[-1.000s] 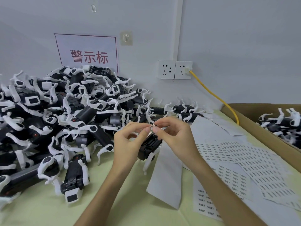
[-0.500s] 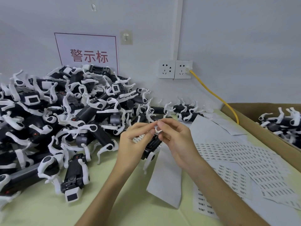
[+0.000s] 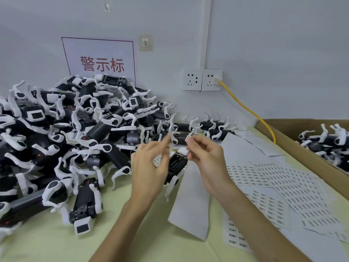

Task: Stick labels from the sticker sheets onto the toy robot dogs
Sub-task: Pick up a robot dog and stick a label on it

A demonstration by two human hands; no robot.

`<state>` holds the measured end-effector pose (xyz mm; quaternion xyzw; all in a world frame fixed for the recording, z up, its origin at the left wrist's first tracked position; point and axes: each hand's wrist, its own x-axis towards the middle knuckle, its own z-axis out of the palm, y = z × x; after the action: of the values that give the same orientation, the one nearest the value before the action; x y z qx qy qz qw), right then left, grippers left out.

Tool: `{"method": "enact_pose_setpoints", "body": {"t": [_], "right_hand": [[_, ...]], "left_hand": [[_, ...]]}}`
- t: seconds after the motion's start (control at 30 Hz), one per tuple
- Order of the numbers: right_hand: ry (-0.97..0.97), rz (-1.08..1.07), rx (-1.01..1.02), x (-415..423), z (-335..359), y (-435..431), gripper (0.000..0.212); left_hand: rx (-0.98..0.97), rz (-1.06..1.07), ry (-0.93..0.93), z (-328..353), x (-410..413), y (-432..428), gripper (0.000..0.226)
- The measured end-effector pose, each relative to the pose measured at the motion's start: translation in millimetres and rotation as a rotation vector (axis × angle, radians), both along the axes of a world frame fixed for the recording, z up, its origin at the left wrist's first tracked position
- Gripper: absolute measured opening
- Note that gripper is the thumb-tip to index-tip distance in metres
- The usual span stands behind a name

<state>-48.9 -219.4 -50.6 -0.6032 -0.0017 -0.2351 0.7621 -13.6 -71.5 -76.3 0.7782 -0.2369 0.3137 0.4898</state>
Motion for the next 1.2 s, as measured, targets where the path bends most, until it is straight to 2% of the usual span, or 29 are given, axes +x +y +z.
{"method": "enact_pose_setpoints", "body": {"t": [0.07, 0.13, 0.2, 0.27, 0.33, 0.43, 0.5, 0.67, 0.83, 0.93, 1.0, 1.07, 1.13, 1.2], "right_hand": [[0.020, -0.043, 0.002, 1, 1, -5, 0.004], [0.096, -0.102, -0.100, 3, -1, -9, 0.004], [0.200, -0.187, -0.290, 5, -6, -10, 0.007], [0.242, -0.261, -0.491, 7, -11, -7, 0.017], [0.202, -0.287, -0.601, 6, -14, -5, 0.024], [0.134, -0.255, -0.642, 5, -16, -3, 0.030], [0.130, -0.225, -0.668, 5, -16, -2, 0.033], [0.098, -0.293, -0.667, 4, -16, 4, 0.034], [0.253, -0.263, -0.641, 6, -13, -3, 0.033], [0.131, -0.156, -0.492, 3, -10, -4, 0.035], [0.054, -0.019, -0.459, 1, -10, 0, 0.048], [0.013, 0.027, -0.576, 0, -15, 6, 0.069], [-0.032, -0.030, -0.730, 0, -20, 12, 0.087], [-0.092, -0.128, -0.796, 0, -22, 15, 0.090]], "left_hand": [[-0.174, -0.023, 0.240, 2, 6, 7, 0.028], [-0.287, -0.104, 0.505, 3, 12, 13, 0.027], [-0.210, -0.150, 0.686, 3, 15, 13, 0.034], [-0.109, -0.185, 0.793, 1, 15, 10, 0.036], [-0.097, -0.226, 0.851, -1, 16, 10, 0.033], [-0.196, -0.326, 0.955, -1, 17, 13, 0.028], [-0.311, -0.394, 1.040, 0, 15, 13, 0.036], [-0.446, -0.426, 1.081, -4, 18, 10, 0.038], [-0.546, -0.538, 1.060, -3, 20, 14, 0.037], [-0.626, -0.606, 1.093, 0, 20, 16, 0.045], [-0.694, -0.650, 1.118, 0, 19, 15, 0.048], [-0.774, -0.690, 1.126, 1, 17, 15, 0.048], [-0.810, -0.719, 1.125, 0, 16, 14, 0.056], [-0.821, -0.736, 1.113, -1, 15, 13, 0.063]]}}
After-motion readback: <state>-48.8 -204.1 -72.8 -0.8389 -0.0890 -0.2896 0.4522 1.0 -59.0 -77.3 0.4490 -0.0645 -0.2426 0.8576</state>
